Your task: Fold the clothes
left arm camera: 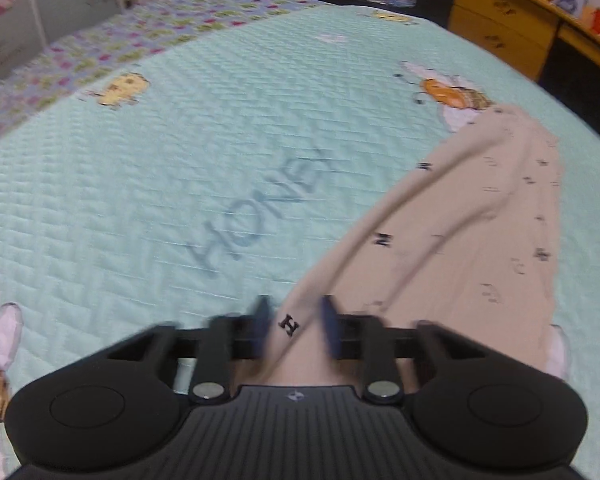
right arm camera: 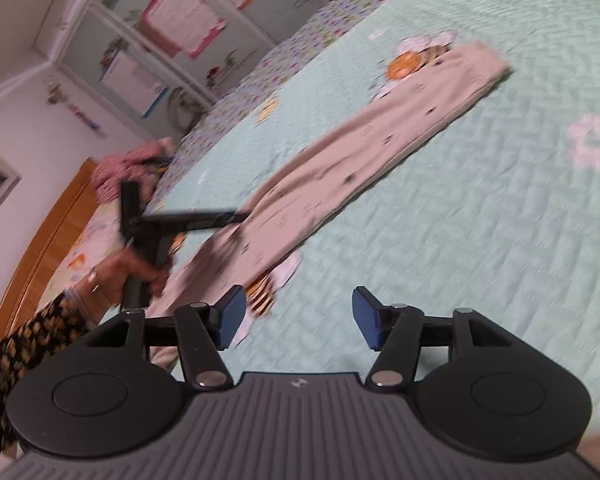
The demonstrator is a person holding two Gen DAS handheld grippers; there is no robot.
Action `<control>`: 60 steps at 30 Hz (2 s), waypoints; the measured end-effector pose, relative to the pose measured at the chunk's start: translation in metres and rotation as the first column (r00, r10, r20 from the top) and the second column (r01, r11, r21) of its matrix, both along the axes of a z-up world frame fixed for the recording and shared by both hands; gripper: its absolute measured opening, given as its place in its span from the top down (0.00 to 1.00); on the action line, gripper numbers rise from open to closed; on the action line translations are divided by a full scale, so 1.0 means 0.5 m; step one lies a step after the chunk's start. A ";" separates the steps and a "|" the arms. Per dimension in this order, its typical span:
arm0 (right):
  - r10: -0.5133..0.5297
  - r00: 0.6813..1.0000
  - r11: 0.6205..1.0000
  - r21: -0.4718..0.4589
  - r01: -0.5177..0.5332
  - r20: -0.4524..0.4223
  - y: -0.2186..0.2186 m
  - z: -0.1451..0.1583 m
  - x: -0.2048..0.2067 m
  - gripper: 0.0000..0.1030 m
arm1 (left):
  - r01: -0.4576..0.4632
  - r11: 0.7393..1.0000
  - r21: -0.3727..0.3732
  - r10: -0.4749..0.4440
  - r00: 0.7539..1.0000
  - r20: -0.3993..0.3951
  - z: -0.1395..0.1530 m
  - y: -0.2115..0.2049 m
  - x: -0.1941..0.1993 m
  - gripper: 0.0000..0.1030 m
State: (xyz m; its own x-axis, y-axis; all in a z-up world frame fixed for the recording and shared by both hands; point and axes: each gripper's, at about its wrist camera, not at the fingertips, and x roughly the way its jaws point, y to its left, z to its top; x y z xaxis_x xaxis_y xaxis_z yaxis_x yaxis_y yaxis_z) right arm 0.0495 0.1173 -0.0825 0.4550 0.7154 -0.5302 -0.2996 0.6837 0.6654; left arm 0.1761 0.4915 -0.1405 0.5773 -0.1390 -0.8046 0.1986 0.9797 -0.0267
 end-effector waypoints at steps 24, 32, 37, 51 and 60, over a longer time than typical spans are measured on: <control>0.294 0.926 0.665 -0.746 -0.021 0.236 0.091 0.004 0.481 0.35 | -0.010 0.996 0.086 0.003 0.997 0.082 -0.006 -0.040 -0.041 0.98; 0.561 0.814 0.419 -0.900 -0.122 0.151 0.137 -0.044 0.511 0.36 | -0.031 0.997 0.069 0.024 0.994 0.109 -0.017 -0.038 -0.041 0.98; 0.564 0.821 0.462 -0.859 -0.220 0.093 0.126 -0.042 0.542 0.36 | -0.041 0.999 0.009 0.040 0.993 0.108 -0.019 -0.020 -0.038 0.98; 0.515 0.845 0.510 -0.844 -0.167 0.143 0.164 -0.043 0.464 0.92 | -0.078 0.991 0.111 0.066 0.992 0.108 -0.009 -0.058 -0.043 0.98; 0.458 0.743 0.542 -0.816 0.202 0.488 0.121 0.063 0.273 0.93 | -0.130 0.985 0.113 0.105 0.974 0.199 0.095 -0.096 -0.149 0.99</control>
